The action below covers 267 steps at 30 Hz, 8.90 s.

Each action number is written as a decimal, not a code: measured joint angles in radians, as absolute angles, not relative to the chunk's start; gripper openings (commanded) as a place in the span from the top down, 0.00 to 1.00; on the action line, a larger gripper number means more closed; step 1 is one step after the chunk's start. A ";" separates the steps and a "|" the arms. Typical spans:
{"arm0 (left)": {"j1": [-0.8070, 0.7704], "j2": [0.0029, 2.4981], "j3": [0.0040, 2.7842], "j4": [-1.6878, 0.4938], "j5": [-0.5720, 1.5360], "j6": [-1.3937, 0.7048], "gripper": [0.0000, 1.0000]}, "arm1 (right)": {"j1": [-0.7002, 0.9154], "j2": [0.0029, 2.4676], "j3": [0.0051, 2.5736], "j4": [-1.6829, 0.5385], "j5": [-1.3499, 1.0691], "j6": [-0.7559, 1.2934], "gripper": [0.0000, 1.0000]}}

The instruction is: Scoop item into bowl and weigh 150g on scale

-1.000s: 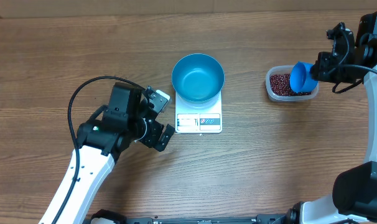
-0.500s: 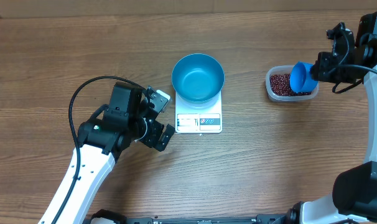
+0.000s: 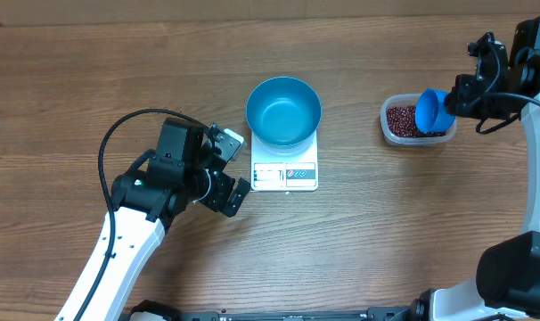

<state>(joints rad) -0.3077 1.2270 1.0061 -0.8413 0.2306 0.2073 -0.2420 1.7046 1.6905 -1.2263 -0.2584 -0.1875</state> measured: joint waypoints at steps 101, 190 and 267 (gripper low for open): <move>-0.308 1.227 1.006 -0.788 0.258 0.400 0.00 | -0.242 1.705 1.691 -1.227 -0.258 -0.187 0.96; -0.308 1.227 1.006 -0.785 0.262 0.395 0.00 | -0.202 1.925 1.635 -1.190 -0.458 -0.138 0.96; -0.308 1.227 1.006 -0.785 0.262 0.395 0.00 | -0.432 1.929 1.629 -1.361 -1.211 -0.300 0.96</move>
